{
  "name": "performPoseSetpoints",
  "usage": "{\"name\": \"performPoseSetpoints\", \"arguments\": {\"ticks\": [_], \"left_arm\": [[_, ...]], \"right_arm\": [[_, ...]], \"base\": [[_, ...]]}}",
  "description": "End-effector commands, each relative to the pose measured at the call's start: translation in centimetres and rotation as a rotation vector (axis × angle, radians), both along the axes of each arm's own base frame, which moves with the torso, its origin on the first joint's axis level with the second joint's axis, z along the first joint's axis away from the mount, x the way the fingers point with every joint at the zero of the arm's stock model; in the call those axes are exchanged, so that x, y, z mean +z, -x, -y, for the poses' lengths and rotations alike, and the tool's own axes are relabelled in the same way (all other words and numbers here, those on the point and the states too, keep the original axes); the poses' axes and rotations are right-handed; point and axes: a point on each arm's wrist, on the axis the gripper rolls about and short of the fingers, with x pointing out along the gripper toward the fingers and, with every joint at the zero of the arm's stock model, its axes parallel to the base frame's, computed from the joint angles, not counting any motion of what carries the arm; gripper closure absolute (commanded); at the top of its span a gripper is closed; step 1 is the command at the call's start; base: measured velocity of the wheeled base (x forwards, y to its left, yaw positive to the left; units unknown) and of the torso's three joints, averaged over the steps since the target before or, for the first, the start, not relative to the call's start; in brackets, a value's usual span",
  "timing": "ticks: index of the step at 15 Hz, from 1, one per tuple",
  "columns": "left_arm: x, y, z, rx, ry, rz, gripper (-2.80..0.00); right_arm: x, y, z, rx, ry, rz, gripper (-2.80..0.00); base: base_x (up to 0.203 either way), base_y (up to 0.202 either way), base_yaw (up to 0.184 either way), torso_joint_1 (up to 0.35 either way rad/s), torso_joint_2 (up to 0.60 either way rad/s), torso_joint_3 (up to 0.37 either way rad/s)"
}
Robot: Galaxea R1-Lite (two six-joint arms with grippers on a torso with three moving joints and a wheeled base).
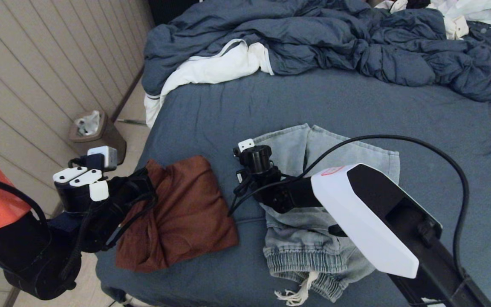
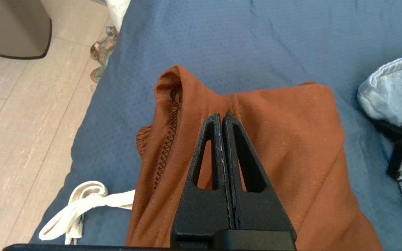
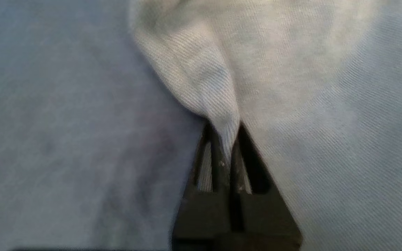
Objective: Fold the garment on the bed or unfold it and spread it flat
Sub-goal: Fold the blue shorts
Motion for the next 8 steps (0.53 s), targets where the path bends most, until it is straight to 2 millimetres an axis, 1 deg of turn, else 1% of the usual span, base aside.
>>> {"name": "performPoseSetpoints", "arguments": {"ticks": [1, 2, 4, 5, 7, 8], "left_arm": [[0.0, 0.0, 0.0, 0.002, 0.004, 0.006, 0.00], [0.0, 0.0, 0.0, 0.002, 0.006, 0.011, 0.00], [0.1, 0.1, 0.0, 0.005, 0.009, 0.017, 0.00], [0.0, 0.2, -0.1, 0.007, 0.007, 0.014, 0.00], [-0.1, 0.3, 0.1, -0.001, 0.007, 0.016, 0.00], [-0.2, 0.5, 0.2, -0.004, 0.004, 0.016, 0.00]], "right_arm": [[1.4, -0.1, 0.5, -0.012, -0.015, 0.025, 0.00], [2.2, -0.1, 0.8, -0.019, -0.023, 0.037, 0.00], [4.8, 0.5, 1.1, -0.017, -0.049, 0.076, 0.00], [5.8, 0.7, 1.3, -0.021, -0.058, 0.091, 0.00], [9.5, 1.5, 2.3, -0.037, -0.094, 0.150, 0.00], [11.5, 1.6, 3.6, -0.073, -0.111, 0.184, 0.00]], "base": [[0.000, 0.000, 0.000, 0.000, 0.00, 0.000], [0.000, 0.000, 0.000, 0.000, 0.00, 0.000], [0.000, 0.000, 0.000, 0.000, 0.00, 0.000], [0.000, 0.000, 0.000, 0.000, 0.00, 0.000], [0.000, 0.000, 0.000, 0.000, 0.00, 0.000], [0.000, 0.000, 0.000, 0.000, 0.00, 0.000]]}}
